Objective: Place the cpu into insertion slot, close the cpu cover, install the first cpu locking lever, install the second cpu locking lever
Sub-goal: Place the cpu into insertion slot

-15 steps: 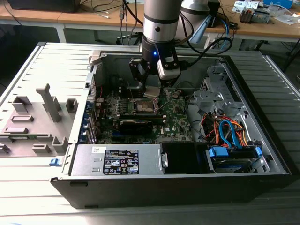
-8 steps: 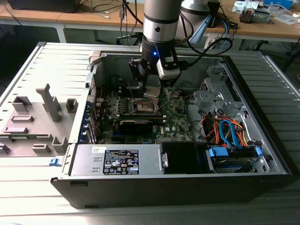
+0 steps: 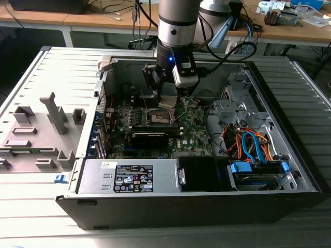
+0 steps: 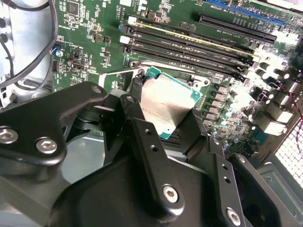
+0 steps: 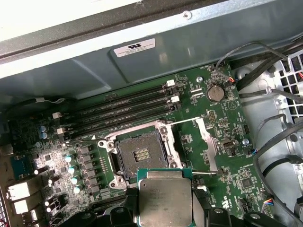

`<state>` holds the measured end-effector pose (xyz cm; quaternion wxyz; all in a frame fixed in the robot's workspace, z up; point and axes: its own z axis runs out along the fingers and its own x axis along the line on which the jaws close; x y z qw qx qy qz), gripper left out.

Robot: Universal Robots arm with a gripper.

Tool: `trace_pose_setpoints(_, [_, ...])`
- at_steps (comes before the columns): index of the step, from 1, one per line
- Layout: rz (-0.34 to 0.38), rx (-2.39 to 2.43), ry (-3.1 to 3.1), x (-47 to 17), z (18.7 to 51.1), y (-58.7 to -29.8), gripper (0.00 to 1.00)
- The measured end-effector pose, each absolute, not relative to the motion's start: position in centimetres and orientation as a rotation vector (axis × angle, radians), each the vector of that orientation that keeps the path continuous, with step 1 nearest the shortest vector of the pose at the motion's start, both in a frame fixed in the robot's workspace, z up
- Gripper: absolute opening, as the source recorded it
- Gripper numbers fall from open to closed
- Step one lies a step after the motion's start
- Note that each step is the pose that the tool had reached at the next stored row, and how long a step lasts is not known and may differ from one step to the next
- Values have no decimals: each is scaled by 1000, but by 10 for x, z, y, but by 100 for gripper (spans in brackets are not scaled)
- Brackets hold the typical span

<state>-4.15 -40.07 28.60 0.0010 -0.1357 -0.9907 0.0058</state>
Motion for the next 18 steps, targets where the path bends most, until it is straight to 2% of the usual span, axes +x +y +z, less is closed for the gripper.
trace_pose_setpoints(18, [21, -457, -3106, -42, 286, -401, 55])
